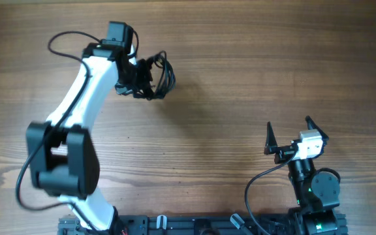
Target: Untangle cables
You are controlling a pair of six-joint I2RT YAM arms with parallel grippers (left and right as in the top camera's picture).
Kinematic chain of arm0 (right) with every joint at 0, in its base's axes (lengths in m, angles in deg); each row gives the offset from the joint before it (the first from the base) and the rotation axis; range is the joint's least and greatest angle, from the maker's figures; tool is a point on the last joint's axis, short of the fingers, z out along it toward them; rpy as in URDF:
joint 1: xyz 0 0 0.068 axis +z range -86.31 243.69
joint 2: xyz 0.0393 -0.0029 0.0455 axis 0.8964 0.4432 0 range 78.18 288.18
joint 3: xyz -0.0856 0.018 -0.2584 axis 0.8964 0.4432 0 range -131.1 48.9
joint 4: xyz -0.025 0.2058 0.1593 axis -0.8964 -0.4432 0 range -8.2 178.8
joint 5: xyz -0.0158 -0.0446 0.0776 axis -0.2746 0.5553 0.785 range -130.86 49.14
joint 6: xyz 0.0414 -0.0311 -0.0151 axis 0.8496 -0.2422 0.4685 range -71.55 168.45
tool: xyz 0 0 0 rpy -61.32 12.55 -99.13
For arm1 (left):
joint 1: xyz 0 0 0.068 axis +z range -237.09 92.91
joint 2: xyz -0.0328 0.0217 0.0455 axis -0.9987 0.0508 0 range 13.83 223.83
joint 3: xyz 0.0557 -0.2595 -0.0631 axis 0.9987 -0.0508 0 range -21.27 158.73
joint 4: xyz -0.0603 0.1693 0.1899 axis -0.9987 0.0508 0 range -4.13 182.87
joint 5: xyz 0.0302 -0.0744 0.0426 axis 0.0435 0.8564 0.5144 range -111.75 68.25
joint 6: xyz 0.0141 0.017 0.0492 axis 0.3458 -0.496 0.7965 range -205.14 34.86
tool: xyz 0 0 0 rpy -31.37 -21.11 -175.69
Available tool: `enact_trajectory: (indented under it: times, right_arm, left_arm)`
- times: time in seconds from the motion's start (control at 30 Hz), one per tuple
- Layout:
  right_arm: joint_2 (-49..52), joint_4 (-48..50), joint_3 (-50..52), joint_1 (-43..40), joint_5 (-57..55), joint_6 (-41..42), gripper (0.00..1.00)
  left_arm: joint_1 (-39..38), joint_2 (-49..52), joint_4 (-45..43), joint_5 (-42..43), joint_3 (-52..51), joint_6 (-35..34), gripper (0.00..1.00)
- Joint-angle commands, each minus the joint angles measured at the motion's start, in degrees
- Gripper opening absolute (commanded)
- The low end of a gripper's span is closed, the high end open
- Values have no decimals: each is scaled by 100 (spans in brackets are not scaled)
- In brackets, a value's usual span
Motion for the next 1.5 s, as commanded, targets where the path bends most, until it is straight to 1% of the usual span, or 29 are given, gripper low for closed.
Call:
enact_trajectory:
  times: [0.0,0.03,0.07,0.13,0.17,0.2,0.23,0.3,0.33,0.67,0.7,0.73,0.8,0.83,0.87,0.9,0.93,0.97,1.17,1.23,1.33,1.4,1.47]
  right_arm:
    - [-4,28,7,-24,-114,83,100]
    - [-4,28,7,-24,-114,85,100]
    - [-4,28,7,-24,-114,85,100]
    - [-4,28,7,-24,-114,85,100]
    - [-4,28,7,-24,-114,85,100]
    - [-4,28,7,-24,-114,83,100]
    - [-4,28,7,-24,-114,83,100]
    - [-4,28,7,-24,-114,85,100]
    - [-4,28,7,-24,-114,85,99]
    - [-4,28,7,-24,-114,85,100]
    - [-4,28,7,-24,-114,85,100]
    - [-4,28,7,-24,-114,85,100]
    - [-4,28,7,-24,-114,83,100]
    - [-4,28,7,-24,-114,85,100]
    - [-4,28,7,-24,-114,83,100]
    - [-4,28,7,-24,-114,85,100]
    - [-4,28,7,-24,-114,85,100]
    - [-4,28,7,-24,-114,85,100]
    - [-4,28,7,-24,-114,85,100]
    - [-4,28,7,-24,-114,83,100]
    - [-4,28,7,-24,-114,85,100]
    - [-4,28,7,-24,-114,83,100]
    - [-4,28,7,-24,-114,85,100]
  left_arm:
    - [24,-378,118,-577,7,-413,4]
    - [24,-361,201,-726,7,-474,7]
    - [24,-321,278,-824,0,-474,13]
    - [24,-227,299,-844,0,-472,16]
    - [24,-214,302,-841,0,-472,30]
    - [17,-197,306,-841,-4,-472,53]
    - [11,-186,321,-841,-26,-472,56]
    - [2,-186,302,-844,-164,-472,90]
    - [4,-186,275,-844,-234,-470,100]
    - [4,-177,236,-850,-313,-470,100]
    - [4,-175,229,-848,-334,-472,99]
    - [4,-175,210,-850,-369,-470,95]
    - [2,-175,46,-848,-518,-472,81]
    - [2,-175,-120,-846,-640,-472,66]
    - [-20,-175,-343,-815,-857,-474,42]
    - [-59,-175,-463,-778,-992,-474,27]
    - [-181,-175,-680,-715,-1239,-470,6]
    - [-254,-175,-772,-719,-1340,-442,4]
    - [-627,-177,-949,-713,-1567,-448,4]
    - [-675,-345,-831,-719,-1462,-428,4]
    - [-494,-828,-715,-728,-1226,-439,4]
    - [-337,-1132,-673,-1237,-1224,-774,14]
    - [-140,-1187,-671,-1871,-1226,-944,18]
